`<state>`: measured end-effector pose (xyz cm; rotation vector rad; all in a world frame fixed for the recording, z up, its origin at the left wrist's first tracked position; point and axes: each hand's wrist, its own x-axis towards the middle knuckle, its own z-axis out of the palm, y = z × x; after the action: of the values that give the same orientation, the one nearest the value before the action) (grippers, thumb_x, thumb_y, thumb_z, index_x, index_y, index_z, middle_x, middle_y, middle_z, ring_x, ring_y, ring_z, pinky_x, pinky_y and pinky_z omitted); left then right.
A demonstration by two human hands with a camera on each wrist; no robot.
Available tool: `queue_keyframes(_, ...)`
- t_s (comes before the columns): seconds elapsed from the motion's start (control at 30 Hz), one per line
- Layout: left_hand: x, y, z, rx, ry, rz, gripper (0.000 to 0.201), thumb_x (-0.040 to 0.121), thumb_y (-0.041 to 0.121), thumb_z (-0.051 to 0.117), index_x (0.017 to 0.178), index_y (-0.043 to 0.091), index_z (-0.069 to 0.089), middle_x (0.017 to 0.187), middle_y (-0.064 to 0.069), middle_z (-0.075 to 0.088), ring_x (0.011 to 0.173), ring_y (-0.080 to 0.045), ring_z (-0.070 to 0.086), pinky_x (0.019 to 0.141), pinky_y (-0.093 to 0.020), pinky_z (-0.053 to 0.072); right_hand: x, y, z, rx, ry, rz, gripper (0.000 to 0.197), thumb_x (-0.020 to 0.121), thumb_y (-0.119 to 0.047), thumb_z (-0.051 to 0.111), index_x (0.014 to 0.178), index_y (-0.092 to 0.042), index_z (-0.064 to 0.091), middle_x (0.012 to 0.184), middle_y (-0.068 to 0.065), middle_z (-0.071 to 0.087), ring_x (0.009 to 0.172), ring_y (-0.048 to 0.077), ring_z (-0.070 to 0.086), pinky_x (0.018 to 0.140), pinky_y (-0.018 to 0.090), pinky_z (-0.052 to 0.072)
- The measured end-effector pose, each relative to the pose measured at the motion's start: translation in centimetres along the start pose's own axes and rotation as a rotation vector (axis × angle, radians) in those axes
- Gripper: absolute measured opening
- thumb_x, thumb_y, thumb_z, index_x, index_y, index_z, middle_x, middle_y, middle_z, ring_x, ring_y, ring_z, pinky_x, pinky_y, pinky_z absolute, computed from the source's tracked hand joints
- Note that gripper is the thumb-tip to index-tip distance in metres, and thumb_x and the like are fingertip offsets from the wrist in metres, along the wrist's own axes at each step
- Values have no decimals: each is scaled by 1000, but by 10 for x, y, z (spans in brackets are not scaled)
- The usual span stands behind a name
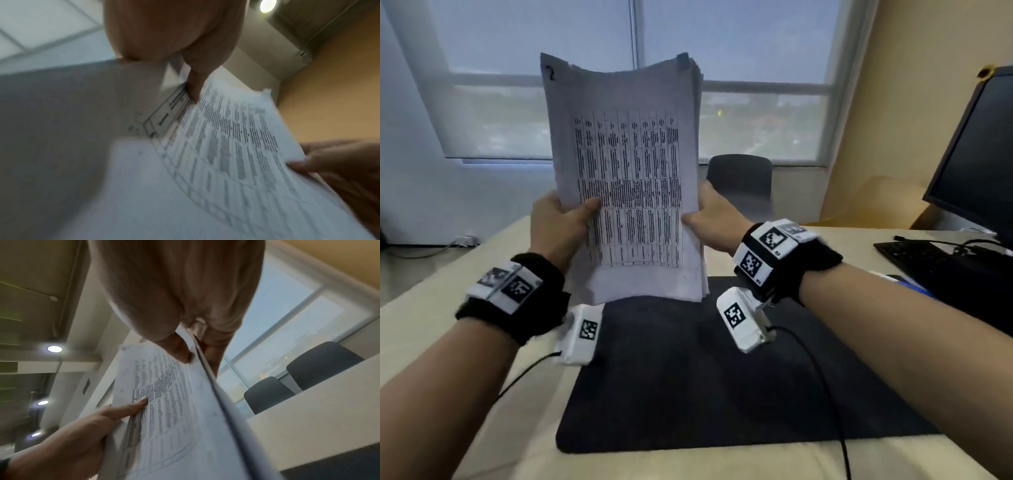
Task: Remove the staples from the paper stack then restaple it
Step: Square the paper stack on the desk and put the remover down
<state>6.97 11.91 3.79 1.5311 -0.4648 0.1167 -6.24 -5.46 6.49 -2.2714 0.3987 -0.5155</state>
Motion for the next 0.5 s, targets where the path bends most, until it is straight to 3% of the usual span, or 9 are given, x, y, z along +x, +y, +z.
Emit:
queue_keyframes(0.1,10,14,-4,-8,-143,-159,33,88,-2,68,120,-2,62,97,-13,72,82,-26,70,80,-46,61,-8,6,-17,4,-13,6,36,92,-13,58,122,-1,43,118,17,60,105,32,63,91,52,53)
queue_keyframes(0.13,9,13,-2,-6,-200,-242,31,87,-7,65,118,-6,61,91,-14,72,76,-28,71,75,-48,63,-12,13,-20,-10,-48,20,34,93,-14,60,121,-1,47,116,15,62,103,30,64,89,49,55)
queue_keyframes(0.2,-4,9,3,120,-308,-385,12,88,-11,61,99,-7,62,72,-11,73,53,-20,70,50,-34,62,-24,27,-22,-29,-179,90,30,95,-10,60,120,6,55,110,15,66,96,28,67,85,42,58)
queue_keyframes(0.23,-10,1,6,214,-350,-428,9,88,-13,62,92,-5,62,72,-13,73,44,-17,67,43,-30,58,-30,35,-21,-46,-249,134,29,96,-8,58,119,9,57,107,17,68,93,29,68,82,41,59)
queue_keyframes(0.27,-14,-9,9,324,-389,-449,8,86,-13,64,89,-5,63,80,-16,72,43,-17,66,47,-30,56,-34,44,-20,-78,-295,170,29,97,-8,56,119,10,58,105,18,69,91,30,68,80,41,58)
queue_keyframes(0.33,-18,-26,14,650,-444,-436,13,83,-4,74,92,-7,65,101,-22,70,70,-30,71,70,-36,54,-43,59,-25,-257,-327,201,30,99,-14,55,121,4,61,107,15,69,93,29,66,79,38,55)
queue_keyframes(0.4,-16,-31,19,1053,-489,-390,42,82,12,81,113,-9,63,119,-24,65,107,-37,64,90,-39,50,-48,75,-38,-568,-288,177,30,97,-22,56,118,-4,67,113,11,70,104,27,64,90,37,51)
queue_keyframes(0.43,-17,-27,23,1210,-499,-346,50,83,19,80,120,-8,61,124,-23,63,116,-37,60,94,-38,47,-51,83,-43,-676,-272,175,28,95,-22,58,115,-7,70,114,10,71,107,26,63,93,36,51)
queue_keyframes(0.5,-16,-16,33,1369,-478,-200,43,85,28,77,115,-1,66,121,-19,65,112,-35,59,93,-35,46,-54,100,-52,-751,-272,209,21,90,-19,63,106,-11,75,108,7,73,103,23,65,91,34,53)
